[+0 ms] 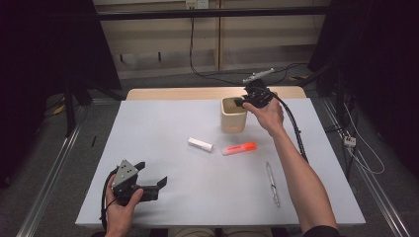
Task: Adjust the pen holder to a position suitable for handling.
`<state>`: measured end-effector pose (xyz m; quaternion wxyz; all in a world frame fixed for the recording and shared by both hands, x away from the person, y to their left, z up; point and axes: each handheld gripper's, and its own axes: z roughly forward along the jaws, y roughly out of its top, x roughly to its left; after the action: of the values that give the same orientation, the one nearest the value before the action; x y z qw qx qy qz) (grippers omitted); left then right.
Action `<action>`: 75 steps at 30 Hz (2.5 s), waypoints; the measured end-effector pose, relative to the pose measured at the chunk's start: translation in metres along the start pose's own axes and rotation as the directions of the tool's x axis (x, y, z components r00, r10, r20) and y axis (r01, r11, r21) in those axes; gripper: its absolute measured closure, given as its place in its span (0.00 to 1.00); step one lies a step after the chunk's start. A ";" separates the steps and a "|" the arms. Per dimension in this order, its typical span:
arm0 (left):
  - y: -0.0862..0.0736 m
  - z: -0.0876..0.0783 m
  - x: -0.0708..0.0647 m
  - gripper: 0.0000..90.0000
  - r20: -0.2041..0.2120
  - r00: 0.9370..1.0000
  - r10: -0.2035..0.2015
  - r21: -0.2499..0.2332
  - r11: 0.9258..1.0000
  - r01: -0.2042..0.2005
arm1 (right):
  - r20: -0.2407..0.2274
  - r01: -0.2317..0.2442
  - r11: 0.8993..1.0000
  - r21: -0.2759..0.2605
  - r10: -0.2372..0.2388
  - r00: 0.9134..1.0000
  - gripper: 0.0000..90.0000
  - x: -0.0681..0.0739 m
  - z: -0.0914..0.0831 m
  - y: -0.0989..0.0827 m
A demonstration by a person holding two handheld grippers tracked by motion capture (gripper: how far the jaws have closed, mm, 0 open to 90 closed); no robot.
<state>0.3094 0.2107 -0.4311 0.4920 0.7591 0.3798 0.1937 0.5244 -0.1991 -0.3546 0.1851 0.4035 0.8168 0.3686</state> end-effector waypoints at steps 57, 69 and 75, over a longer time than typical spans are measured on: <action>-0.001 -0.004 0.002 0.06 0.014 1.000 0.001 -0.005 1.000 -0.001 | -0.059 -0.040 0.999 0.020 0.041 0.997 0.48 0.024 0.049 0.000; -0.001 -0.005 0.003 0.06 0.008 1.000 -0.004 -0.002 1.000 0.004 | -0.058 -0.089 0.992 -0.086 0.085 0.995 0.18 0.016 0.021 -0.012; -0.002 -0.007 0.004 0.06 0.001 1.000 -0.004 -0.003 1.000 0.004 | -0.040 -0.093 0.990 -0.105 0.090 0.995 0.14 0.015 0.009 -0.017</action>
<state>0.3064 0.2181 -0.4301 0.4935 0.7577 0.3810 0.1930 0.5120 -0.1900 -0.3734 0.1749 0.4236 0.7797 0.4267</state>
